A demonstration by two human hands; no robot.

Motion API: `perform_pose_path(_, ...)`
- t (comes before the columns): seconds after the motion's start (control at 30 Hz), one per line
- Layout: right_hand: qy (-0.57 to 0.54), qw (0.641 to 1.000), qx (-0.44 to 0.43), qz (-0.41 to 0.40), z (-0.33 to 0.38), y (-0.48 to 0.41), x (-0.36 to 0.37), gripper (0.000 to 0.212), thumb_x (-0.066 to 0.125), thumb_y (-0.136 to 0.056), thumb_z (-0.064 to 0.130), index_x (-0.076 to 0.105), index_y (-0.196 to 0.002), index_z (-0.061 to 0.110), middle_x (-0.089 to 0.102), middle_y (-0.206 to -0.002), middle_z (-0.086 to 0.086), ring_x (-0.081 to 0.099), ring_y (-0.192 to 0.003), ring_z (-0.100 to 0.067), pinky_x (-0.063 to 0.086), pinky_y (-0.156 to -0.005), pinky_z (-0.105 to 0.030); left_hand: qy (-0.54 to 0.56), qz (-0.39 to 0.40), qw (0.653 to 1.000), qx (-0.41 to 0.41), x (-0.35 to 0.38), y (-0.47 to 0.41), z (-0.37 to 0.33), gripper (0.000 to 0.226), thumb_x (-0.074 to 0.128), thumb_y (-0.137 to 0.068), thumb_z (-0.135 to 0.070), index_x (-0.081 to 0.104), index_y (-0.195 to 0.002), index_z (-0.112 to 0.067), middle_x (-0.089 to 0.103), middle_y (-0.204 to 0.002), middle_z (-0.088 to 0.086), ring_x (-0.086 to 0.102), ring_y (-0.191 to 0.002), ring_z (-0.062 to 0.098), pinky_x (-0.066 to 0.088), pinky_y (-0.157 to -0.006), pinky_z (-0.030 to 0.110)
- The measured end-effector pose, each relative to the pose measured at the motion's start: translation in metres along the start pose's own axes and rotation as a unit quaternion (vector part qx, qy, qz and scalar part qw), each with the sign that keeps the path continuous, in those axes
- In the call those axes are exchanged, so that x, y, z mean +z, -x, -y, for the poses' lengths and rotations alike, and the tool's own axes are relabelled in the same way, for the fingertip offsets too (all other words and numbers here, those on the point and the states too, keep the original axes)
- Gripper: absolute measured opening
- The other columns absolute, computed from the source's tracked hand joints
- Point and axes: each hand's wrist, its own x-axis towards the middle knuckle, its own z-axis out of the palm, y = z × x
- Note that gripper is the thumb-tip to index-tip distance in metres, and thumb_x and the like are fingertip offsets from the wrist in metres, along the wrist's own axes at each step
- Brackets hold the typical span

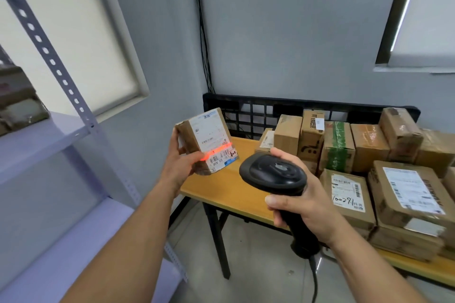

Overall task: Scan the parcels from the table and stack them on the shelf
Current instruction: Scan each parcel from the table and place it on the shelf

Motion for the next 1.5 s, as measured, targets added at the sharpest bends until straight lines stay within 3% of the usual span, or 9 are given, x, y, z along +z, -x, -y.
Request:
perform_pose_path(0.3, 0.013, 1.0, 0.004, 0.01, 0.003, 0.001, 0.077, 0.097, 0.086, -0.058, 0.021, 0.04, -0.143, 0.031, 0.069, -0.114, -0.012, 0.06, -0.05, -0.029, 0.051, -0.046, -0.034, 0.016, 0.0, 1.0, 0.007, -0.08, 0.007, 0.003, 0.102, 0.07, -0.081, 0.0, 0.01, -0.151, -0.045, 0.056, -0.13, 0.012, 0.058, -0.114, 0.027, 0.053, -0.087, 0.043)
perform_pose_path(0.57, 0.041, 0.999, 0.013, -0.007, -0.002, 0.021, 0.152, 0.095, 0.086, -0.059, 0.017, 0.041, -0.141, 0.034, 0.07, -0.106, -0.013, 0.059, -0.051, -0.032, 0.052, -0.047, -0.038, 0.02, 0.003, 1.0, 0.016, -0.155, 0.017, 0.019, 0.101, 0.07, -0.08, 0.001, 0.014, -0.149, -0.047, 0.055, -0.133, 0.01, 0.057, -0.117, 0.027, 0.054, -0.088, 0.043)
perform_pose_path(0.7, 0.041, 0.999, 0.016, -0.017, -0.002, 0.037, 0.186, 0.094, 0.086, -0.058, 0.019, 0.042, -0.14, 0.036, 0.067, -0.104, -0.021, 0.058, -0.051, -0.034, 0.049, -0.047, -0.039, 0.016, 0.015, 1.0, 0.018, -0.183, 0.021, 0.03, 0.1, 0.069, -0.081, 0.003, 0.014, -0.149, -0.046, 0.052, -0.135, 0.01, 0.056, -0.117, 0.028, 0.054, -0.069, 0.031)
perform_pose_path(0.83, 0.039, 0.999, 0.016, -0.034, -0.006, 0.052, 0.207, 0.091, 0.086, -0.062, 0.015, 0.042, -0.139, 0.039, 0.068, -0.091, -0.022, 0.057, -0.05, -0.035, 0.049, -0.048, -0.041, 0.02, 0.018, 0.999, 0.019, -0.203, 0.026, 0.04, 0.101, 0.069, -0.08, 0.005, 0.015, -0.15, -0.045, 0.051, -0.133, 0.009, 0.055, -0.117, 0.027, 0.055, -0.062, 0.027)
perform_pose_path(0.9, 0.043, 0.998, 0.015, -0.035, -0.007, 0.058, 0.214, 0.09, 0.084, -0.064, 0.01, 0.043, -0.138, 0.04, 0.07, -0.08, -0.016, 0.057, -0.049, -0.035, 0.048, -0.048, -0.042, 0.03, 0.01, 0.999, 0.017, -0.212, 0.028, 0.044, 0.102, 0.069, -0.079, 0.005, 0.016, -0.149, -0.047, 0.053, -0.131, 0.009, 0.057, -0.116, 0.029, 0.057, -0.065, 0.031)
perform_pose_path(1.03, 0.04, 0.999, 0.01, -0.033, -0.005, 0.068, 0.221, 0.087, 0.082, -0.064, 0.003, 0.049, -0.134, 0.043, 0.071, -0.083, -0.015, 0.056, -0.047, -0.036, 0.047, -0.047, -0.041, 0.033, 0.001, 0.999, 0.017, -0.226, 0.041, 0.047, 0.104, 0.07, -0.077, 0.004, 0.017, -0.146, -0.052, 0.054, -0.132, 0.01, 0.056, -0.119, 0.029, 0.056, -0.082, 0.042)
perform_pose_path(1.17, 0.036, 0.999, -0.003, -0.012, 0.001, 0.075, 0.22, 0.083, 0.083, -0.063, 0.005, 0.053, -0.126, 0.05, 0.07, -0.087, -0.022, 0.057, -0.049, -0.036, 0.048, -0.046, -0.041, 0.037, -0.008, 0.999, 0.018, -0.229, 0.061, 0.044, 0.104, 0.069, -0.079, 0.007, 0.016, -0.148, -0.05, 0.054, -0.129, 0.007, 0.056, -0.116, 0.027, 0.055, -0.063, 0.029)
perform_pose_path(1.33, 0.013, 1.0, -0.013, 0.008, 0.012, 0.084, 0.213, 0.084, 0.088, -0.057, 0.02, 0.053, -0.125, 0.054, 0.068, -0.089, -0.024, 0.057, -0.059, -0.046, 0.049, -0.048, -0.039, 0.027, -0.033, 0.999, 0.025, -0.226, 0.088, 0.034, 0.103, 0.07, -0.077, 0.005, 0.02, -0.145, -0.053, 0.055, -0.127, 0.008, 0.054, -0.117, 0.028, 0.053, -0.075, 0.036)
perform_pose_path(1.5, 0.001, 0.999, -0.021, 0.039, 0.018, 0.094, 0.202, 0.084, 0.088, -0.056, 0.02, 0.053, -0.126, 0.052, 0.071, -0.085, -0.009, 0.058, -0.05, -0.036, 0.048, -0.048, -0.039, 0.02, -0.051, 0.998, 0.035, -0.222, 0.114, 0.022, 0.102, 0.071, -0.078, 0.002, 0.019, -0.145, -0.054, 0.054, -0.129, 0.008, 0.054, -0.12, 0.029, 0.052, -0.092, 0.049)
